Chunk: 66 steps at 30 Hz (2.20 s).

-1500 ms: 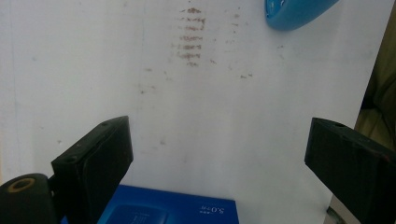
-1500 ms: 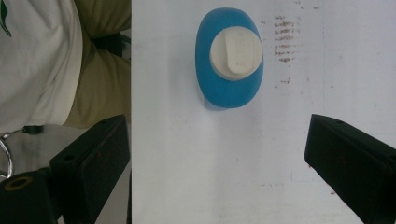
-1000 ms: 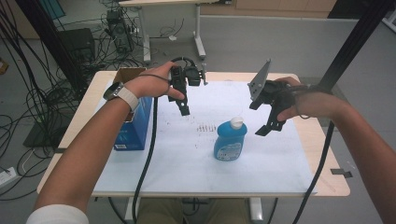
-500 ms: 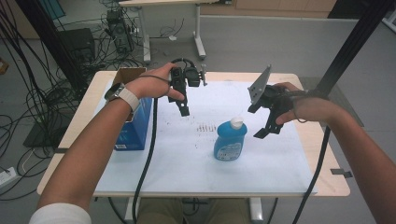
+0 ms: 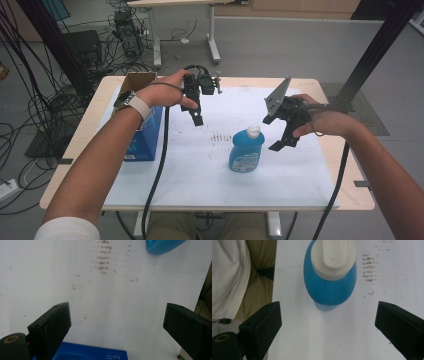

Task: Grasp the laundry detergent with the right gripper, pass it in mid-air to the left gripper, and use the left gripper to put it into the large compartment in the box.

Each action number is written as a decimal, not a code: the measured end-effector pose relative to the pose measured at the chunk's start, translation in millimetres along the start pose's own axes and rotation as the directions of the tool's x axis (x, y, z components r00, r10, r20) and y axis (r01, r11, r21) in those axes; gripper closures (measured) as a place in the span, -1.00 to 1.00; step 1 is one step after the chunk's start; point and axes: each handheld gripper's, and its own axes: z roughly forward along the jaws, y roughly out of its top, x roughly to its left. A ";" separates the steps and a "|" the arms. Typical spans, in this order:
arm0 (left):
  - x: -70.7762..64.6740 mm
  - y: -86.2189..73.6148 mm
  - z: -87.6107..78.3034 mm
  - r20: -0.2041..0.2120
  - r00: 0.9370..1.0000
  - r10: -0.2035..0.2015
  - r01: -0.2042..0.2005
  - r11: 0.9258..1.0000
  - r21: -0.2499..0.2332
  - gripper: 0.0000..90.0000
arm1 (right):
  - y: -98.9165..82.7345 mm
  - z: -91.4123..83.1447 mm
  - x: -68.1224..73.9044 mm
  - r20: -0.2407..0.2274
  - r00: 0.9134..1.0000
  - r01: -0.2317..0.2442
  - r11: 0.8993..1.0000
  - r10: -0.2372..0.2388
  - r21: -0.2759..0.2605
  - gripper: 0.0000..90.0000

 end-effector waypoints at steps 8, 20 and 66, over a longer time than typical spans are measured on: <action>0.4 -1.3 3.2 0.004 1.000 -0.003 0.003 1.000 0.000 -0.82 | -2.6 10.9 -2.0 -0.009 1.000 0.002 1.000 -0.002 -0.009 -0.85; 1.0 -1.8 5.2 0.008 1.000 -0.005 0.005 1.000 0.001 -0.82 | -5.3 20.6 -4.4 -0.018 1.000 -0.003 1.000 0.002 -0.023 -0.85; 3.4 -3.6 10.6 0.014 1.000 -0.010 0.010 1.000 0.003 -0.82 | -13.0 29.1 -8.1 -0.030 0.999 -0.017 0.998 0.015 -0.057 -0.84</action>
